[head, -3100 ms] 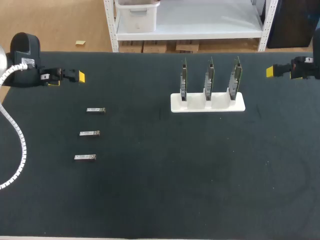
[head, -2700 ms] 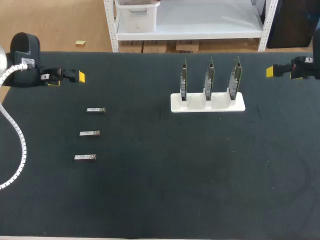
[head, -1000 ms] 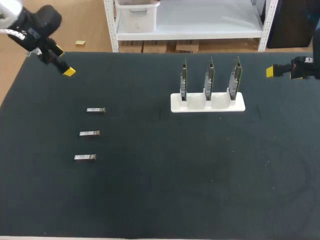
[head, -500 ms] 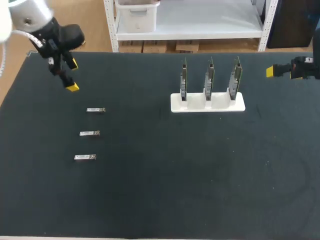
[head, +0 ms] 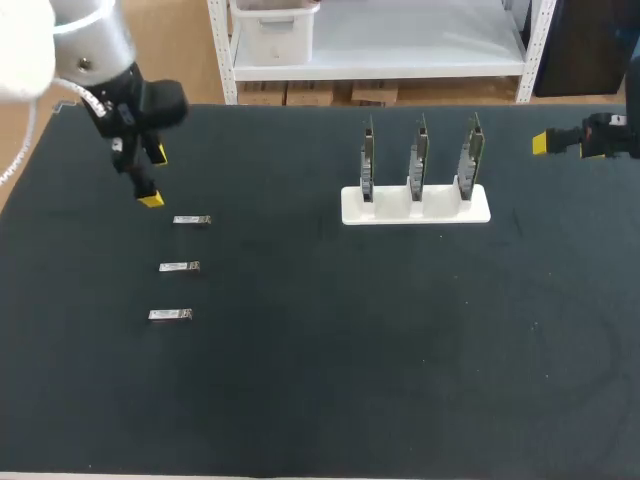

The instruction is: Pick up the optical module with the left hand, and insert it into the network port with the right hand.

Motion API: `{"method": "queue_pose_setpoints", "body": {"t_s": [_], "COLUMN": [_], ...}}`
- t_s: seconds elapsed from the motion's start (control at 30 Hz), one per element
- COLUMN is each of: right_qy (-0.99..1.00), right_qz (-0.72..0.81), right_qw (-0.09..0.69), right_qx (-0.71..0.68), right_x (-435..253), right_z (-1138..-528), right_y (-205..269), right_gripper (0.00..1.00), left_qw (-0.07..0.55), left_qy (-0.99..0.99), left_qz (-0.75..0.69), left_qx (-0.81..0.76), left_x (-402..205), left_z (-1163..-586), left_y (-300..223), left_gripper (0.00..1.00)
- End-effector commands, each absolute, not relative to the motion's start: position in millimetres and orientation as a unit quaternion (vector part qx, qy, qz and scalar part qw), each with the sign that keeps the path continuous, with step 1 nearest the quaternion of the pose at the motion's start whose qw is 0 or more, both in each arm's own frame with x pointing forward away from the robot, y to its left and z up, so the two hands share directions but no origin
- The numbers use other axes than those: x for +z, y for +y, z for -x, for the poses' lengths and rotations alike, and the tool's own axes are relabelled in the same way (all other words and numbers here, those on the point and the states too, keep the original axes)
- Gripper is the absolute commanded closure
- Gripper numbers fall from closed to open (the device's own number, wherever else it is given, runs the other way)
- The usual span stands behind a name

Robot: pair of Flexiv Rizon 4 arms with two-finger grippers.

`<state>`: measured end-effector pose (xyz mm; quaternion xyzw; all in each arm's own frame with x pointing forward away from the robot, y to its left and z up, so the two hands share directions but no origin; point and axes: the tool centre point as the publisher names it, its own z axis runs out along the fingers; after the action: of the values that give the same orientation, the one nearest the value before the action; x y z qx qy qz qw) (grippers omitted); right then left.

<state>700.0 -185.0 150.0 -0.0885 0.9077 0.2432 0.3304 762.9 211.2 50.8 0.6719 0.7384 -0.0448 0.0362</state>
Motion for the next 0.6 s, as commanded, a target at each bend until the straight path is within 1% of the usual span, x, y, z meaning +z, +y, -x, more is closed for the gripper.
{"method": "queue_pose_setpoints", "body": {"t_s": [0.03, 0.2, 0.6], "right_qy": [0.908, 0.908, 0.908], "right_qz": [0.088, 0.088, 0.088], "right_qw": [0.33, 0.33, 0.33], "right_qx": [0.243, 0.243, 0.243], "right_x": [150.0, 150.0, 150.0], "right_z": [-700.0, -700.0, -700.0], "right_y": [-185.1, -185.1, -185.1], "right_gripper": [0.0, 0.0, 0.0], "left_qw": [0.048, 0.057, 0.04], "left_qy": [0.734, 0.728, 0.72], "left_qz": [-0.677, -0.683, -0.692], "left_qx": [-0.022, -0.02, -0.007], "left_x": [38.5, 31.1, 13.4], "left_z": [-759.7, -756.6, -754.1], "left_y": [205.0, 202.7, 195.3], "left_gripper": [0.0, 0.0, 0.0]}}
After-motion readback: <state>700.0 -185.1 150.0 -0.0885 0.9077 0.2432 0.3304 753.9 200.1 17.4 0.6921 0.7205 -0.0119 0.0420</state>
